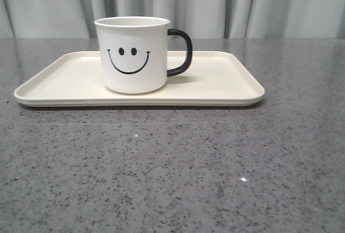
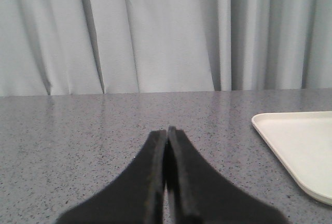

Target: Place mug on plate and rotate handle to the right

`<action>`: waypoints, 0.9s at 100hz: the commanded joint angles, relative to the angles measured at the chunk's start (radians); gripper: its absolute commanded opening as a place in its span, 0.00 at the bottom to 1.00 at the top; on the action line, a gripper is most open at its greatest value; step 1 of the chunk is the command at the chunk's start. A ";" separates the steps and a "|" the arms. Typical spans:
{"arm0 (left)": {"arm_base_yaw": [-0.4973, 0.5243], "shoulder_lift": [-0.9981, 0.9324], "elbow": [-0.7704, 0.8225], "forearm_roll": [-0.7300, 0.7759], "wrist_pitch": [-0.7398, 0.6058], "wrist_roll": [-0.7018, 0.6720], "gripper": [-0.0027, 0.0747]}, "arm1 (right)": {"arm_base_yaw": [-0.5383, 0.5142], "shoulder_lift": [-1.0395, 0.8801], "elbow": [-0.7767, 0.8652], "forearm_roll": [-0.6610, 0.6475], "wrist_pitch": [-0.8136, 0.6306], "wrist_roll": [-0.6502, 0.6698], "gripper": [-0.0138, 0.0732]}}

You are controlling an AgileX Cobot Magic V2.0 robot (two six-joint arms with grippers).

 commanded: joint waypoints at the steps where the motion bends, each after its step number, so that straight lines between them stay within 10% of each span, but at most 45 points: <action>1: 0.002 -0.029 0.008 -0.007 -0.083 -0.009 0.01 | -0.001 -0.020 0.001 0.001 -0.035 -0.004 0.09; 90: 0.002 -0.029 0.008 -0.007 -0.083 -0.009 0.01 | -0.001 -0.020 0.000 0.001 -0.023 -0.004 0.09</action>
